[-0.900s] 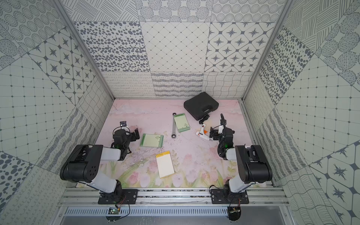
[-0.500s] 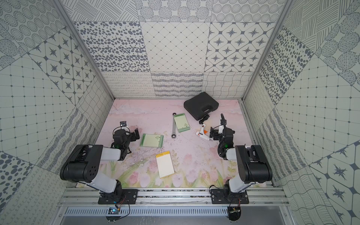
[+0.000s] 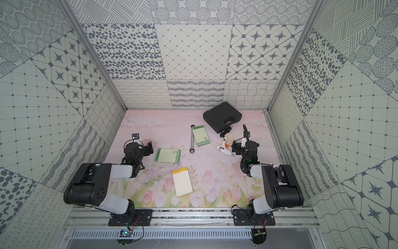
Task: Tear off pages from different memo pads
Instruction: Move the memo pad to the center of the board.
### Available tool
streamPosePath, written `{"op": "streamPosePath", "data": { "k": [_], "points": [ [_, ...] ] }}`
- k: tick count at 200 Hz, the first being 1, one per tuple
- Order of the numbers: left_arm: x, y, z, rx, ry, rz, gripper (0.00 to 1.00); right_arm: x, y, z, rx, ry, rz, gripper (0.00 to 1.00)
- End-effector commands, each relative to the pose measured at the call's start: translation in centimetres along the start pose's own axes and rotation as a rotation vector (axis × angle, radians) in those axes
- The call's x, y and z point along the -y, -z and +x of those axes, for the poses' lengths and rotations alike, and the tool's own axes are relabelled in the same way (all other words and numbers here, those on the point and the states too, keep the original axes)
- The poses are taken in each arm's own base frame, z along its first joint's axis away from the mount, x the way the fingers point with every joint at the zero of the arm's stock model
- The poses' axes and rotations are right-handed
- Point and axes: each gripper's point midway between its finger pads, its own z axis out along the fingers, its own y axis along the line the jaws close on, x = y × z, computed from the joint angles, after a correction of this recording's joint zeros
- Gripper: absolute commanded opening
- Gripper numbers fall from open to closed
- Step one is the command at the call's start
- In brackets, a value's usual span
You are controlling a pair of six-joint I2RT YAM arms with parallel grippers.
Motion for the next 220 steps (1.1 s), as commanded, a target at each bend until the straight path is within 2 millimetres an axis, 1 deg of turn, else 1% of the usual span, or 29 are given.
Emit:
{"op": "streamPosePath", "data": {
  "k": [1,5,9,18,29,37,47,53,63,75,80,82,86,90,98,99,111,118,134,138,141,154,168,182,199,220],
  "points": [
    [-0.2,2.9,-4.9,0.051,0.033,-0.095,0.85,-1.5,1.8,-5.6,0.073,0.115,0.053,0.96],
    [0.2,3.4,-5.4,0.041,0.070,-0.081,0.83,-2.1,2.0,-6.7,0.077,0.125,0.041,0.96],
    [0.6,3.9,-5.9,0.028,0.114,-0.064,0.80,-2.7,2.2,-7.4,0.070,0.126,0.019,0.96],
    [1.7,4.8,-6.1,-0.029,0.212,-0.022,0.75,-3.8,2.6,-8.1,0.033,0.095,-0.035,0.91],
    [4.0,5.8,-5.9,-0.114,0.305,0.071,0.69,-4.9,2.9,-8.2,-0.044,0.020,-0.090,0.84],
    [5.9,6.7,-5.5,-0.180,0.351,0.151,0.67,-6.3,3.3,-8.0,-0.101,-0.019,-0.154,0.77],
    [8.3,7.8,-4.9,-0.262,0.379,0.240,0.63,-8.2,4.0,-7.6,-0.168,-0.064,-0.226,0.73],
    [9.2,8.5,-4.1,-0.322,0.397,0.265,0.63,-9.8,4.6,-7.4,-0.197,-0.075,-0.293,0.71],
    [10.9,9.8,-2.8,-0.419,0.398,0.330,0.67,-12.4,5.7,-6.9,-0.250,-0.088,-0.398,0.69],
    [11.9,11.2,-1.0,-0.526,0.409,0.361,0.68,-15.5,7.3,-5.5,-0.359,-0.114,-0.531,0.67],
    [12.5,11.8,-0.3,-0.567,0.417,0.388,0.65,-16.6,7.8,-4.7,-0.415,-0.133,-0.577,0.65],
    [12.8,12.1,0.0,-0.585,0.420,0.403,0.64,-17.2,8.2,-4.2,-0.448,-0.144,-0.600,0.63],
    [13.3,12.6,0.5,-0.615,0.421,0.433,0.62,-17.8,8.5,-3.8,-0.479,-0.154,-0.619,0.61],
    [13.7,13.0,1.1,-0.644,0.426,0.453,0.61,-18.8,9.0,-2.7,-0.544,-0.167,-0.650,0.58],
    [14.1,13.8,2.4,-0.706,0.448,0.464,0.59,-20.3,9.9,-1.5,-0.617,-0.170,-0.707,0.57],
    [14.1,13.9,2.5,-0.712,0.451,0.465,0.58,-20.8,10.3,-1.1,-0.638,-0.168,-0.724,0.57],
    [14.8,15.1,4.1,-0.795,0.480,0.503,0.54,-22.7,11.7,0.9,-0.732,-0.147,-0.757,0.58],
    [15.0,15.7,4.9,-0.837,0.493,0.513,0.54,-23.5,12.5,1.8,-0.770,-0.135,-0.775,0.58],
    [15.1,17.3,6.4,-0.900,0.479,0.510,0.57,-25.0,14.0,3.6,-0.849,-0.160,-0.810,0.59],
    [15.0,17.6,6.4,-0.900,0.471,0.509,0.58,-25.3,14.3,4.0,-0.868,-0.173,-0.823,0.59],
    [14.9,18.1,6.8,-0.922,0.462,0.499,0.59,-25.6,14.6,4.2,-0.879,-0.181,-0.833,0.59],
    [14.9,19.6,7.3,-0.961,0.442,0.514,0.60,-26.2,15.4,5.2,-0.932,-0.215,-0.848,0.59],
    [15.0,21.1,8.0,-1.013,0.444,0.527,0.60,-26.8,16.1,5.7,-0.965,-0.233,-0.874,0.59],
    [15.0,22.4,9.5,-1.085,0.452,0.510,0.59,-27.3,16.7,5.9,-0.981,-0.244,-0.890,0.58],
    [15.3,23.4,11.3,-1.153,0.420,0.490,0.59,-27.7,17.1,6.4,-1.004,-0.253,-0.901,0.57],
    [16.1,23.8,12.9,-1.179,0.380,0.484,0.60,-27.9,17.0,7.4,-1.039,-0.274,-0.897,0.55]
  ]
}}
